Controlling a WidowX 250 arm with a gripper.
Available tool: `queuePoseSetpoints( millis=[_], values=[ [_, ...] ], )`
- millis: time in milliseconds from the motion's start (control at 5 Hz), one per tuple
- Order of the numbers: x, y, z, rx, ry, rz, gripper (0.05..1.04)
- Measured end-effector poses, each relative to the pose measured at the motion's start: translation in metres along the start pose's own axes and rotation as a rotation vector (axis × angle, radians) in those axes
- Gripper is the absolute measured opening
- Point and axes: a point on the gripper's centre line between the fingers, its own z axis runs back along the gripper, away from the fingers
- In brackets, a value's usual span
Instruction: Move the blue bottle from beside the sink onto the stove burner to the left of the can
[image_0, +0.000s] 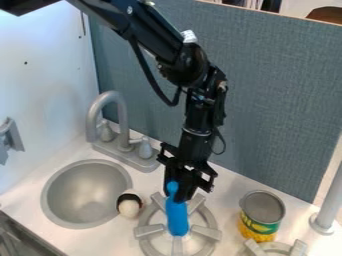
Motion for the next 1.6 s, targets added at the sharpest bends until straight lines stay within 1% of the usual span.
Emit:
queuePoseSetpoints(
  millis=[200, 400, 600, 800, 1000, 1200, 1400, 1600],
  values=[
    [0.002, 0.003, -0.005, 0.012, 0.029, 0.019, 0.693],
    [0.002, 0.002, -0.006, 0.01, 0.03, 0.031, 0.974],
    [0.002, 0.0, -0.006, -0.005, 0.03, 0.022, 1.005],
    [-0.008, -0.001, 0.012, -0.028, -0.015, 0.019, 1.0],
    [-0.028, 0.012, 0.05, -0.058, -0.125, 0.04, 1.0],
    [-0.044, 0.017, 0.078, -0.034, -0.201, 0.042, 1.0],
    [-0.051, 0.015, 0.074, -0.026, -0.192, 0.027, 1.0],
    [-0.064, 0.006, 0.058, -0.005, -0.18, -0.037, 1.0]
  ],
)
